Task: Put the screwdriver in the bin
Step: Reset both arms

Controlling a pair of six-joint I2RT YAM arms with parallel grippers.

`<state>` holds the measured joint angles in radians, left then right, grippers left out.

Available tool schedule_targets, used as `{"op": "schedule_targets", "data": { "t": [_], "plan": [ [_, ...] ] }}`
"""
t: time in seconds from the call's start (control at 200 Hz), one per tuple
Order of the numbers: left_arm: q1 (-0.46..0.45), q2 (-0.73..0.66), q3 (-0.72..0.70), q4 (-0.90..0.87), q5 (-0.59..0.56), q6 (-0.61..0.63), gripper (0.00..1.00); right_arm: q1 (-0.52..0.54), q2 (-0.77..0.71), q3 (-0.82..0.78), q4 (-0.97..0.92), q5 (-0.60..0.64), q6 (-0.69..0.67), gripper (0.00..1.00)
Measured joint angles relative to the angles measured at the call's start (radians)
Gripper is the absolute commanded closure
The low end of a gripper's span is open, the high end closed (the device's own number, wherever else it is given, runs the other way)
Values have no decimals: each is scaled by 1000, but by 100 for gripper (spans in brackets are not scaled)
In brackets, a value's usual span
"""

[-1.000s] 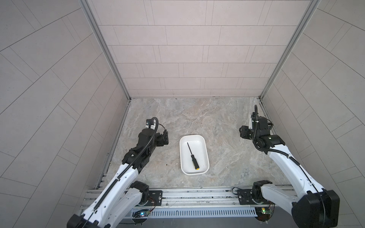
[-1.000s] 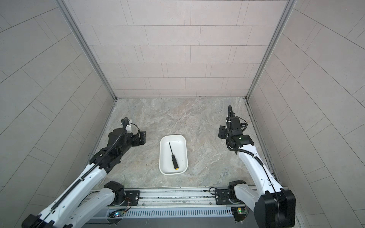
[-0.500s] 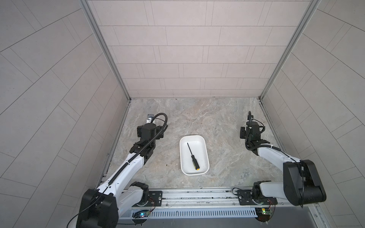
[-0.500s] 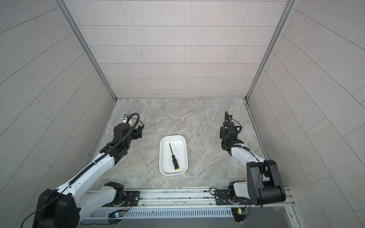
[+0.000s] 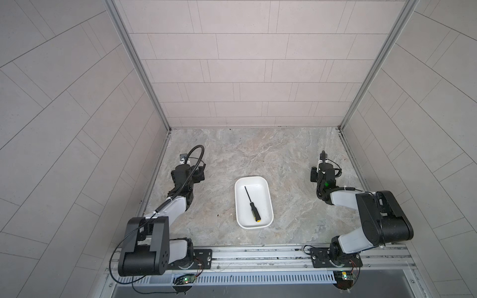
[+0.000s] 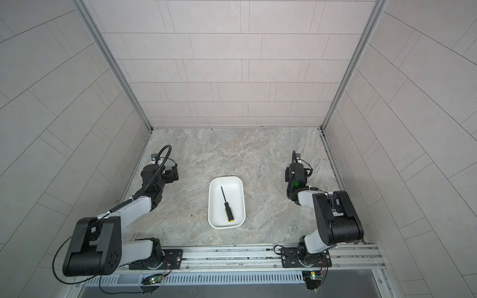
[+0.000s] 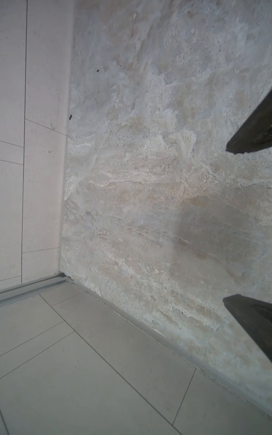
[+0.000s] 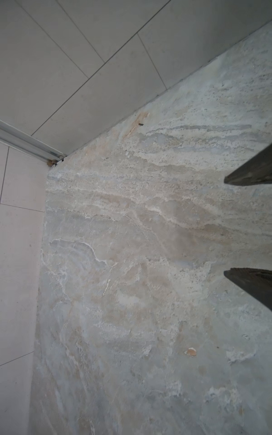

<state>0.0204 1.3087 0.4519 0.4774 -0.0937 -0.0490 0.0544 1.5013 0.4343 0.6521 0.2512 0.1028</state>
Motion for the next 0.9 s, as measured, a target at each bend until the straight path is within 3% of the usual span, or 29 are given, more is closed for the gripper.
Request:
{"op": "schedule_targets", "data": {
  "t": [0.48, 0.896],
  "plan": [
    [12, 153, -3, 132, 52, -14, 0, 13, 7, -19, 79, 26, -6, 46],
    [-17, 214, 71, 92, 38, 6, 0, 13, 7, -19, 83, 27, -6, 45]
  ]
}}
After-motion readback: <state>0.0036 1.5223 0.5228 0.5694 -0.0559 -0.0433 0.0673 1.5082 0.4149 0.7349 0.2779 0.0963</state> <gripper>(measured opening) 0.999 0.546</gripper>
